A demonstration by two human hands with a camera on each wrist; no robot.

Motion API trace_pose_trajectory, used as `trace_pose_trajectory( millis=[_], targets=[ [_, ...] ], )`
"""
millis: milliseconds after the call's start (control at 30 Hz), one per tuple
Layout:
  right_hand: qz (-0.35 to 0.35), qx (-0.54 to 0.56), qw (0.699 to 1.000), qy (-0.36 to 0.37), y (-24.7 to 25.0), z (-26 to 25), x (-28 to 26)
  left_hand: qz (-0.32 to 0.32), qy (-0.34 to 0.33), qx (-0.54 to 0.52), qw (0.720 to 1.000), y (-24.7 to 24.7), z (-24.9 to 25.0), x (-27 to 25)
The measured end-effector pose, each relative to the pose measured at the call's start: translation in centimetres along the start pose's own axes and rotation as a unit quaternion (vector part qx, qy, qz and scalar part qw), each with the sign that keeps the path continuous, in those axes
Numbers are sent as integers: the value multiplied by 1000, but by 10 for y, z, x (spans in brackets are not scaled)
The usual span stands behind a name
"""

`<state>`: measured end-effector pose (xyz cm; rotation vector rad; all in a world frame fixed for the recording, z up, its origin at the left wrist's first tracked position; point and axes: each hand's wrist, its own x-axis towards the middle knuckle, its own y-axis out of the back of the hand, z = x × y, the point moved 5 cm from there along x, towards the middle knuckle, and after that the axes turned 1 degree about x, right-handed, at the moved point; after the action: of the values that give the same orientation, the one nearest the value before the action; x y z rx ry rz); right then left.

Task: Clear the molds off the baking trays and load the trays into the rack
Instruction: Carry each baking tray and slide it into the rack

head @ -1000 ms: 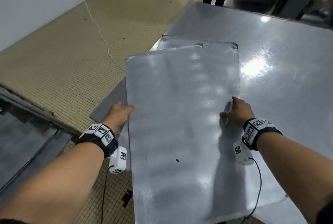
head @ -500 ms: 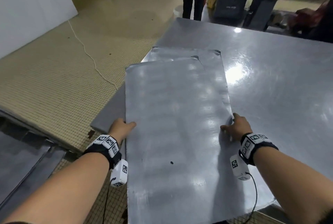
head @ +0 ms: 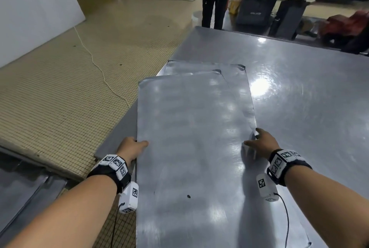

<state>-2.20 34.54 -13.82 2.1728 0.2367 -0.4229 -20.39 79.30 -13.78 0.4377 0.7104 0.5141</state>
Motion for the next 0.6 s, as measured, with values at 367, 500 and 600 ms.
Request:
trace_pose_trajectory(
  millis=[367, 500, 600],
  targets=[
    [-41, 126, 991, -16, 12, 2, 20, -12, -45, 32, 998, 15, 46, 9],
    [-40, 156, 987, 4, 25, -1, 24, -16, -75, 32, 997, 21, 74, 27],
    [-27, 167, 986, 11, 35, -7, 36, -21, -105, 21, 994, 21, 94, 56]
  ],
)
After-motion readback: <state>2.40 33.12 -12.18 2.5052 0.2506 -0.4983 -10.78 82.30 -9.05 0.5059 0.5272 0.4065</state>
